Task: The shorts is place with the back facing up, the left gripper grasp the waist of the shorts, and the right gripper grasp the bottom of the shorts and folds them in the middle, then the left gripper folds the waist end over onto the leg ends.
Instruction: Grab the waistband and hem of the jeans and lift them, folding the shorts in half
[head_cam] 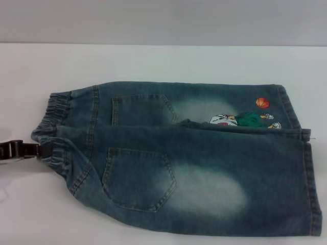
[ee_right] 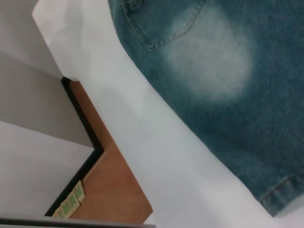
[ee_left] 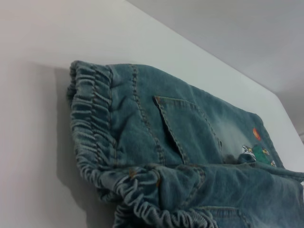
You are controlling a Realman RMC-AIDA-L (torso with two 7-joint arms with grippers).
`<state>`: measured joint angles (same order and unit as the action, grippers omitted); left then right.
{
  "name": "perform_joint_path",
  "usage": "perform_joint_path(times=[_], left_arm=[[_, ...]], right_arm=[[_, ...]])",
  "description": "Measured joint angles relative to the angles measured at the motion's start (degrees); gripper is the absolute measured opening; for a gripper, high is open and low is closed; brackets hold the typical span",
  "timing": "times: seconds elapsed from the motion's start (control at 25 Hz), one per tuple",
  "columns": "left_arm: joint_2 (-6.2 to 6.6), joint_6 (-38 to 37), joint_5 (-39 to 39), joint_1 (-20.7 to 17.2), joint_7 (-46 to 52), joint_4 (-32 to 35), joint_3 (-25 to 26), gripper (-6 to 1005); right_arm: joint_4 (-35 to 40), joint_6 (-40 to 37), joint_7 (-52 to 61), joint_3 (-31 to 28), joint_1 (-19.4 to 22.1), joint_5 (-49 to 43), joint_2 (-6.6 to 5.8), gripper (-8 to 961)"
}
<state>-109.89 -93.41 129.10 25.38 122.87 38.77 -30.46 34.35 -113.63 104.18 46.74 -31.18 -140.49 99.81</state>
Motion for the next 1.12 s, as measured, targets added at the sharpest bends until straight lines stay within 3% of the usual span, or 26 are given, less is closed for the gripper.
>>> perform_joint_path(times=[0.32,1.12], left_arm=[[-0.18,0.0,0.0,-0.2,0.0,0.0,0.0,41],[-0.49,-0.3,0.0,0.1,0.0,0.2,0.0,41]], right_arm=[[0.1,3.2,0.9,0.2,-0.5,-2.9,0.75,647],[0.4,8.2,0.7,0.2,-0.5,-3.2,4.13,645]])
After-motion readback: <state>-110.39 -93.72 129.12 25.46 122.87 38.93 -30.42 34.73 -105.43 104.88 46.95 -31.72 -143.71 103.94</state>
